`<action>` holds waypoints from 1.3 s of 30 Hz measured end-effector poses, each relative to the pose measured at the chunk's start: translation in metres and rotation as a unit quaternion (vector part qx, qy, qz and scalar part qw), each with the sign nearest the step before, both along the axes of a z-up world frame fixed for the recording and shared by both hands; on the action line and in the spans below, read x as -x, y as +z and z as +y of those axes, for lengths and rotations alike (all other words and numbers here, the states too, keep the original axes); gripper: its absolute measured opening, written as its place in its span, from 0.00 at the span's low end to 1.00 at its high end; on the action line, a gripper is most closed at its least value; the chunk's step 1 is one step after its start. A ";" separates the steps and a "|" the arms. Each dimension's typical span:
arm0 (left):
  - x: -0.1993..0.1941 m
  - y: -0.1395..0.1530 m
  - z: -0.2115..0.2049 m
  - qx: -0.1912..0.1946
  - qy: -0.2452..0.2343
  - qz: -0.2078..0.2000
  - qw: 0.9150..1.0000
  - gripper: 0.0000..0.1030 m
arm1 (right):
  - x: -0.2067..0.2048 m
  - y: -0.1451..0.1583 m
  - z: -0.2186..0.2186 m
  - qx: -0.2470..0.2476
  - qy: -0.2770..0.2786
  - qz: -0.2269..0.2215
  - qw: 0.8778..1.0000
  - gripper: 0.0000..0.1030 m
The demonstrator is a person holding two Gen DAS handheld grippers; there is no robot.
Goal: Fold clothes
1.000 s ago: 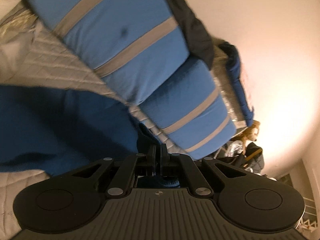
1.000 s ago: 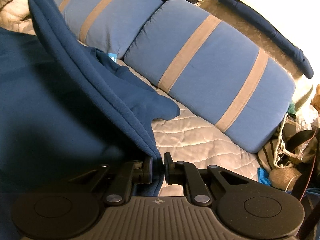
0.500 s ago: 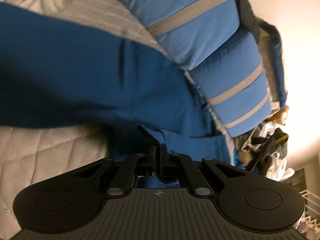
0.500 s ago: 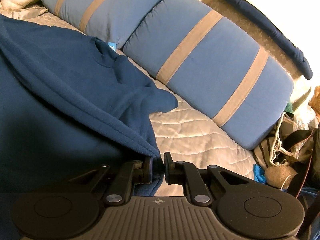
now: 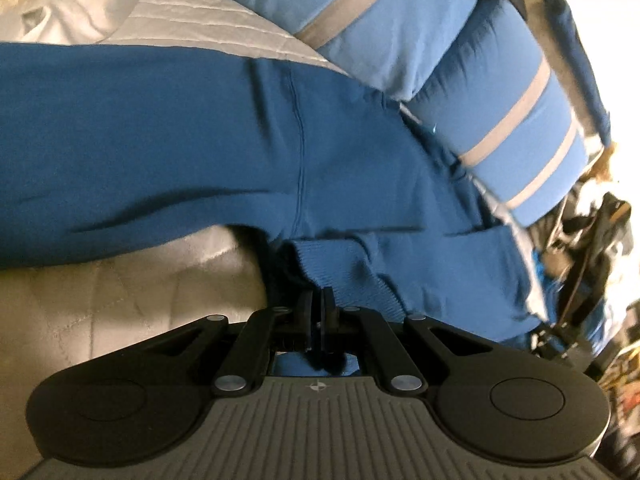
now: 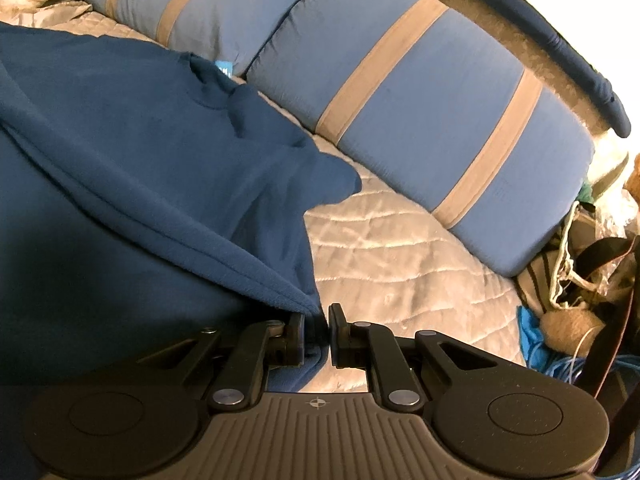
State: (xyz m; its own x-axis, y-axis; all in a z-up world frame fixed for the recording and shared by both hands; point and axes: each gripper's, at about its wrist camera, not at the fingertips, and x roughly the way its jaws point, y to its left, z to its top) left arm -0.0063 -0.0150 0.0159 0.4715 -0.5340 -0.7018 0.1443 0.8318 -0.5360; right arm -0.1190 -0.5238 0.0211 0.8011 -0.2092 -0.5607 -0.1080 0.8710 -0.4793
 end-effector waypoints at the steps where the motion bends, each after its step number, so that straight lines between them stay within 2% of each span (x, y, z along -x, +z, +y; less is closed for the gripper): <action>1: 0.001 0.000 -0.001 -0.006 -0.003 -0.002 1.000 0.04 | 0.001 -0.001 0.000 0.000 0.000 0.001 1.000 0.14; 6: 0.003 0.001 -0.002 -0.011 -0.001 -0.003 1.000 0.05 | 0.004 -0.003 -0.001 -0.001 0.003 0.006 1.000 0.14; 8: 0.003 0.003 -0.003 -0.013 0.000 -0.003 1.000 0.06 | 0.006 -0.002 -0.003 -0.002 0.004 0.004 1.000 0.18; 10: 0.003 0.004 -0.005 -0.015 0.002 -0.003 1.000 0.07 | 0.008 -0.002 -0.004 0.001 0.001 0.001 1.000 0.30; 11: 0.003 0.005 -0.005 -0.017 0.001 -0.003 1.000 0.09 | 0.009 -0.001 -0.005 0.002 -0.002 -0.004 1.000 0.40; 12: 0.003 0.007 -0.005 -0.020 0.000 -0.003 1.000 0.18 | 0.010 0.000 -0.006 0.002 -0.004 -0.007 1.000 0.52; 14: 0.004 0.014 -0.006 -0.033 0.004 -0.009 0.999 0.32 | 0.012 0.002 -0.009 -0.001 -0.005 -0.013 1.000 0.62; 16: 0.008 0.024 -0.006 -0.047 0.010 -0.022 0.999 0.38 | 0.016 0.004 -0.012 -0.007 0.001 -0.011 1.000 0.68; 18: 0.016 0.036 -0.006 -0.062 0.014 -0.039 0.997 0.45 | 0.021 0.007 -0.016 -0.013 0.002 -0.012 1.000 0.81; 20: 0.026 0.050 -0.008 -0.078 0.012 -0.063 0.995 0.50 | 0.028 0.012 -0.022 -0.030 0.005 -0.013 0.999 0.85; 24: 0.049 0.077 -0.021 -0.104 0.002 -0.109 0.989 0.61 | 0.033 0.025 -0.038 -0.077 0.002 -0.012 0.997 0.87; 29: 0.079 0.097 -0.045 -0.123 -0.009 -0.157 0.980 0.70 | 0.027 0.044 -0.055 -0.140 -0.012 -0.016 0.990 0.87; 33: 0.106 0.096 -0.068 -0.135 -0.017 -0.184 0.974 0.73 | 0.007 0.060 -0.069 -0.197 -0.034 -0.022 0.980 0.85; 39: 0.133 0.069 -0.095 -0.142 -0.032 -0.193 0.970 0.73 | -0.046 0.070 -0.084 -0.273 -0.052 0.001 0.961 0.77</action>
State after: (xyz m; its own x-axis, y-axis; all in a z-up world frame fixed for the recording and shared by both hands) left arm -0.1395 -0.1097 0.0850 0.7018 -0.3808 -0.6021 0.3442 0.9212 -0.1815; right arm -0.0731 -0.6081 0.0915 0.7911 0.0377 -0.6105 -0.0070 0.9986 0.0526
